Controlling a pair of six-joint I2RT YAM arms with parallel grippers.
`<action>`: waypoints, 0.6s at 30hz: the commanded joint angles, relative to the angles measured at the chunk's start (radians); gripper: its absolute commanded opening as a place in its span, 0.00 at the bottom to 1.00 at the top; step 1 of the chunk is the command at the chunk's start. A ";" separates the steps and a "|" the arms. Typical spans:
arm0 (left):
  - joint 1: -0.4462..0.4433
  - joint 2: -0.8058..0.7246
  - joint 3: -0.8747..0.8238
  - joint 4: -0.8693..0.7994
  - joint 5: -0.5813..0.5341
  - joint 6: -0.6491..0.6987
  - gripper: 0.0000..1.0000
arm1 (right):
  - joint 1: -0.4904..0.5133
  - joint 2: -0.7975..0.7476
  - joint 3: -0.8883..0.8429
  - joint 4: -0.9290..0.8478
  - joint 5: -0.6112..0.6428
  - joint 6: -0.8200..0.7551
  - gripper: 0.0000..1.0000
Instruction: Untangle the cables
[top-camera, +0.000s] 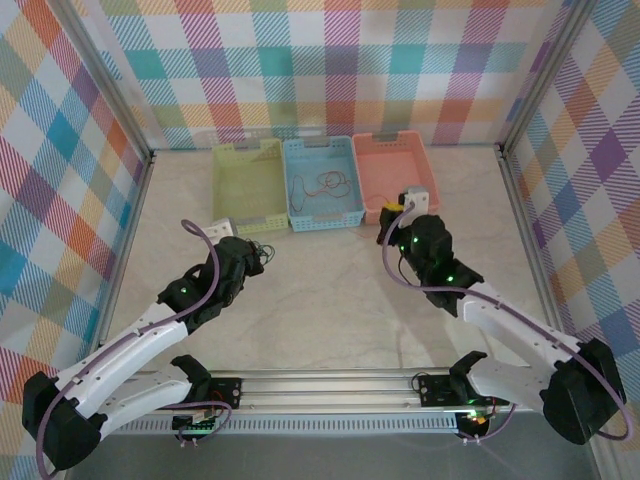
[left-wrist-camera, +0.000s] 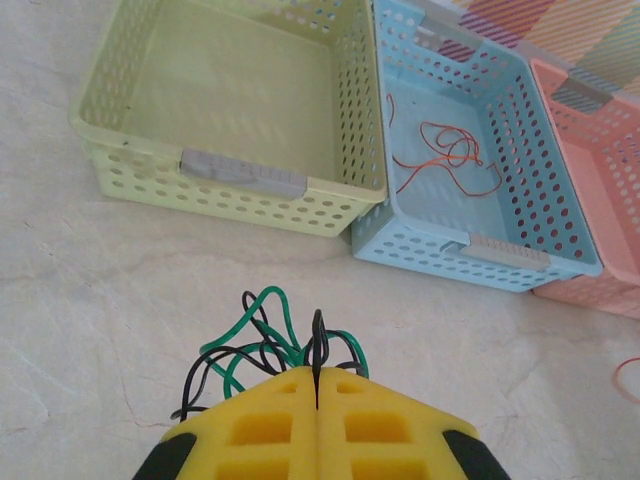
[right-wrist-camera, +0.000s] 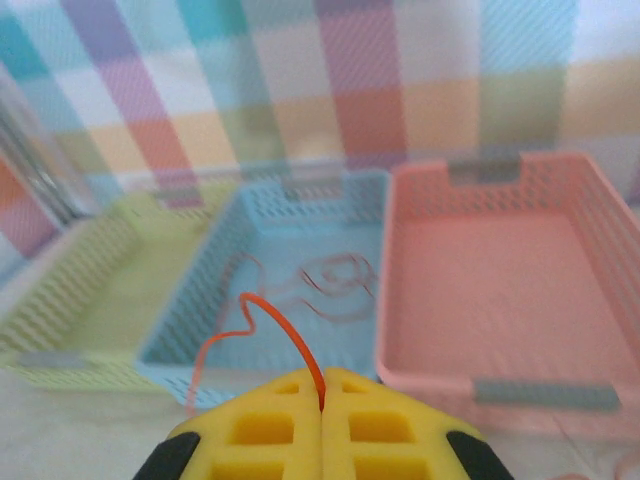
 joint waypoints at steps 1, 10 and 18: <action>0.000 -0.004 0.021 0.026 0.017 0.014 0.00 | 0.008 -0.007 0.137 -0.062 -0.111 -0.034 0.00; 0.000 0.003 0.024 0.027 0.035 0.013 0.00 | 0.017 0.157 0.490 -0.110 -0.224 -0.068 0.00; 0.001 -0.010 0.028 0.019 0.022 0.027 0.00 | 0.028 0.343 0.765 -0.095 -0.309 -0.002 0.00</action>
